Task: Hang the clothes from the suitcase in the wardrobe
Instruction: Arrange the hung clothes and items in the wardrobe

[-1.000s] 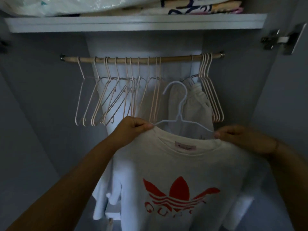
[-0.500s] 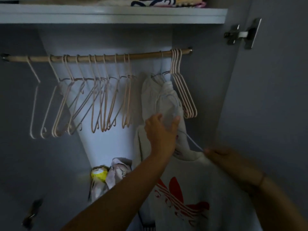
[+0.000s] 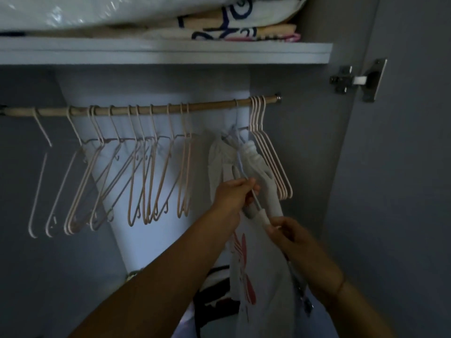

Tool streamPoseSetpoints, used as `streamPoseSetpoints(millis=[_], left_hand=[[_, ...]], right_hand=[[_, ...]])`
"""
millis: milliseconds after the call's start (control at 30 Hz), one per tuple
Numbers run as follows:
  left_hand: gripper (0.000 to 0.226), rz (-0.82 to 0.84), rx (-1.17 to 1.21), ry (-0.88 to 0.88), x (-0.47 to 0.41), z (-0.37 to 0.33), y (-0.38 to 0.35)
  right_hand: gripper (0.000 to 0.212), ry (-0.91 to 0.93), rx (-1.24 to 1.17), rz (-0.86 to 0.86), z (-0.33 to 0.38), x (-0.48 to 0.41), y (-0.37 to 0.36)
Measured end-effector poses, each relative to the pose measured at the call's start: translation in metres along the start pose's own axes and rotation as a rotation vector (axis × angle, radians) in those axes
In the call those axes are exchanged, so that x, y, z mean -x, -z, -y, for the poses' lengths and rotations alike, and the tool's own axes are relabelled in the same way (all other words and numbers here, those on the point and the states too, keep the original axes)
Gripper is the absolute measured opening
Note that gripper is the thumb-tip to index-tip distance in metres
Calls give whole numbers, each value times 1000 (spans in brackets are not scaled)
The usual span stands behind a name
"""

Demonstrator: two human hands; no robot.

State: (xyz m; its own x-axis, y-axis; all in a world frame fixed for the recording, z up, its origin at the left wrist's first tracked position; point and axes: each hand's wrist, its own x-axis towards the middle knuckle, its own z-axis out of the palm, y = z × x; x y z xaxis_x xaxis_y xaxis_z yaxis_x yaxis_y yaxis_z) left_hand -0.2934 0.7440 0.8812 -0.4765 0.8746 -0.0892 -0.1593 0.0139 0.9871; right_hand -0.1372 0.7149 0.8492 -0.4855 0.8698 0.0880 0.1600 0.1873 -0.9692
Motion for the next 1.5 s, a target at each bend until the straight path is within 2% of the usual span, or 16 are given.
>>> streamPoseSetpoints(millis=[133,300,367,433,533,667,867,933,1067,1133,1233,1333,1367,1433,1500], left_hand=[[24,38,51,29,-29,-20,4],[17,0,62,6,-62,-49,4],[11,-64,48,-14,-74,-57,5],[23,-118,53,-19,-89,-61,9],[7,-131,66,-30,-108,-72,12],[44,-115,84,-90,-121,-86,9],[26,-74,26,-66,-128,-79,18],[10,-59,38,-22,-130,-71,20],[12,-72,45,-16,-127,-53,27],[26,-87,32,-34,-125,-48,28],[21,-83,-23,-82,-109,-42,30],[15,-52,-146,-153,-75,-34,39],[23,-39,-175,-180,-61,-30,45],[39,-36,-222,-224,-30,-22,58],[42,-65,-290,-257,5,-11,73]], right_hand=[[32,69,53,-54,3,-31,-9],[27,181,39,-171,34,-89,-22],[28,177,44,-166,38,-111,-27],[33,167,14,-139,42,-127,-32],[36,183,-40,-132,49,-146,-36],[37,201,-85,-137,57,-166,-39],[28,145,-132,-134,52,-177,-48],[29,97,-126,-129,45,-176,-49],[39,48,-82,-104,36,-172,-50],[40,46,-75,-97,35,-170,-49],[39,75,-89,-96,32,-166,-49],[42,129,12,-202,22,-155,-52],[42,141,90,-256,18,-151,-53],[56,173,206,-329,12,-137,-57],[67,249,210,-350,9,-119,-66]])
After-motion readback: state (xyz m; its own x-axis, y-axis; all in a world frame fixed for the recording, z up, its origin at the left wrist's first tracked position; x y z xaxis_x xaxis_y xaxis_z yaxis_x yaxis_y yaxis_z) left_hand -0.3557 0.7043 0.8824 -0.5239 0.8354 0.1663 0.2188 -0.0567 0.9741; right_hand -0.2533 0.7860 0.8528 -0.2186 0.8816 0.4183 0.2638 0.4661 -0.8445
